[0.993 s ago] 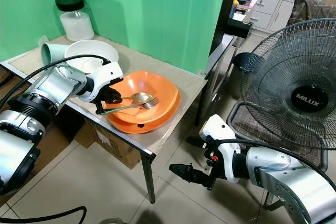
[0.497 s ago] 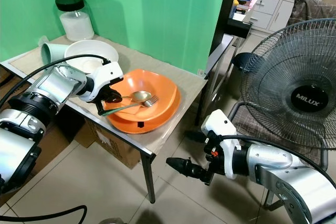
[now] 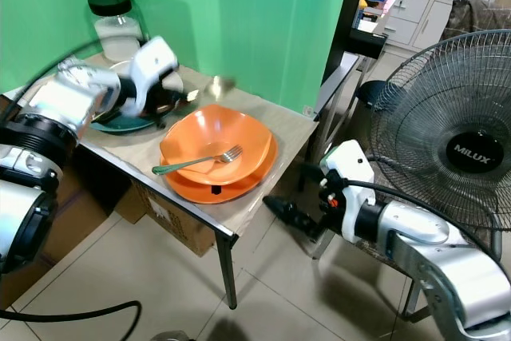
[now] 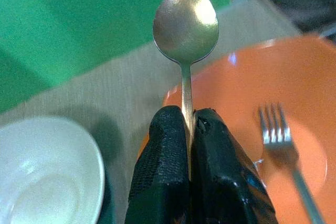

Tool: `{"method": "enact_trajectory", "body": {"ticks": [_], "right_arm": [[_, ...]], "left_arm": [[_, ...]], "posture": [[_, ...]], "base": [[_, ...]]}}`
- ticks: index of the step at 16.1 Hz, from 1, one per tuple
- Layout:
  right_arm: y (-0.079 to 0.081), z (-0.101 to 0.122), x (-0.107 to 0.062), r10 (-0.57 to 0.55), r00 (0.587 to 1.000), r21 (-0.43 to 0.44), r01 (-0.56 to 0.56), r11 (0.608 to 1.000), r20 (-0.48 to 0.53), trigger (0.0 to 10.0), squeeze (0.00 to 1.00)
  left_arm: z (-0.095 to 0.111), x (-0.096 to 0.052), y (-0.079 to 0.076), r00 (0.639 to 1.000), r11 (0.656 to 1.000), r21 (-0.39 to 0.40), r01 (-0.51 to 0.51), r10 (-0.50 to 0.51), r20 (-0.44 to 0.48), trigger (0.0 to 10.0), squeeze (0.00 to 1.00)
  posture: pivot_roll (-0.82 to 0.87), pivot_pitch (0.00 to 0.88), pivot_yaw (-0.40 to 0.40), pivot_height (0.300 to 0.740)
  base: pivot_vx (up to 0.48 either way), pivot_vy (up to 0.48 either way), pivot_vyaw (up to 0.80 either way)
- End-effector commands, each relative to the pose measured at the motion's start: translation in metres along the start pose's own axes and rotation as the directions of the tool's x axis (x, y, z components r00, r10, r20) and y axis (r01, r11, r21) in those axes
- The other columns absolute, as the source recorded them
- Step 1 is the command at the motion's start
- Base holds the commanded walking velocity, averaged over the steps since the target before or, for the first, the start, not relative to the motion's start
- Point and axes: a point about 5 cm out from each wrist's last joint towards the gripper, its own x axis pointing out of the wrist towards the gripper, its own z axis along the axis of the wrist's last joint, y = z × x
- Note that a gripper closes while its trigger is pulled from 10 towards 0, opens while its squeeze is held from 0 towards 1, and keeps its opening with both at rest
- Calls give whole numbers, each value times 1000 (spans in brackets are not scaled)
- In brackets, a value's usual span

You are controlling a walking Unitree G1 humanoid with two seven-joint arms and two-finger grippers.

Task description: Setting the table

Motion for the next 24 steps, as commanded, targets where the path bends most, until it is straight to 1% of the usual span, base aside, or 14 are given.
{"method": "enact_trajectory", "body": {"ticks": [1, 2, 3, 4, 5, 8, 10, 11, 13, 14, 19, 21, 23, 24], "right_arm": [[-7, 4, -1, -100, 994, -17, 101, 995, 41, 10000, 0], [-7, 5, 0, -133, 989, -8, 134, 991, 61, 10000, 0], [-8, 7, 1, -198, 975, 9, 198, 980, 99, 10000, 0], [-8, 8, 2, -230, 966, 16, 230, 973, 117, 10000, 0], [-8, 8, 1, -297, 944, 33, 295, 955, 142, 10000, 0], [1, 7, 6, -517, 826, 174, 488, 855, 223, 10000, 0], [3, 8, 8, -552, 797, 157, 529, 834, 247, 10000, 0], [3, 9, 10, -558, 793, 152, 537, 830, 247, 10000, 0], [1, 10, 13, -595, 765, 163, 572, 804, 246, 10000, 0], [-2, 7, 11, -635, 739, 192, 606, 772, 225, 10000, 0], [-8, 7, 3, -705, 667, 225, 669, 709, 239, 10000, 0], [-8, 8, 0, -710, 659, 242, 668, 704, 246, 10000, 0], [-11, 9, -5, -727, 637, 263, 678, 686, 256, 10000, 0], [-12, 7, -9, -738, 631, 275, 685, 675, 240, 10000, 0]], "left_arm": [[13, 0, -2, 993, 1000, -9, -17, 18, 117, 0, 0], [18, 0, -4, 984, 1000, -18, -20, 23, 174, 0, 0], [27, 0, -11, 954, 1000, -23, -18, 24, 299, 0, 0], [31, -1, -17, 932, 1000, -6, -11, 13, 362, 0, 0], [37, -2, -30, 893, 1000, 13, 11, -15, 449, 0, 0], [41, 4, -82, 823, 994, -101, 42, 23, 568, 0, 0], [37, 4, -94, 810, 992, -118, 47, 32, 585, 0, 0], [33, 3, -97, 818, 992, -118, 34, 40, 574, 0, 0], [20, -2, -95, 824, 978, -179, -104, 186, 536, 0, 0], [18, -10, -95, 805, 969, -175, -174, 242, 541, 10000, 0], [18, -18, -102, 736, 931, -278, -235, 357, 575, 10000, 0], [20, -17, -103, 718, 918, -322, -231, 385, 581, 10000, 0], [16, -15, -103, 730, 910, -299, -287, 410, 548, 10000, 0], [7, -13, -106, 784, 931, -239, -275, 361, 505, 10000, 0]], "posture": [[50, 0, 5, 740], [50, 0, 5, 740], [47, 0, 4, 740], [47, 0, 4, 740], [42, 0, 4, 740], [28, 0, 8, 740], [25, 0, 8, 740], [25, 0, 8, 740], [30, 0, -3, 740], [33, 0, -11, 740], [28, 0, -11, 740], [20, 0, -7, 740], [12, 0, -1, 740], [8, 0, 0, 740]], "base": [[0, 0, 0], [0, 0, 0], [0, 0, 0], [0, 0, 0], [0, 0, 0], [0, 0, 0], [0, 0, 0], [0, 0, 0], [0, 0, 0], [0, 0, 0], [0, 0, -714], [0, 0, -788], [0, 0, -794], [0, 0, -788]]}}
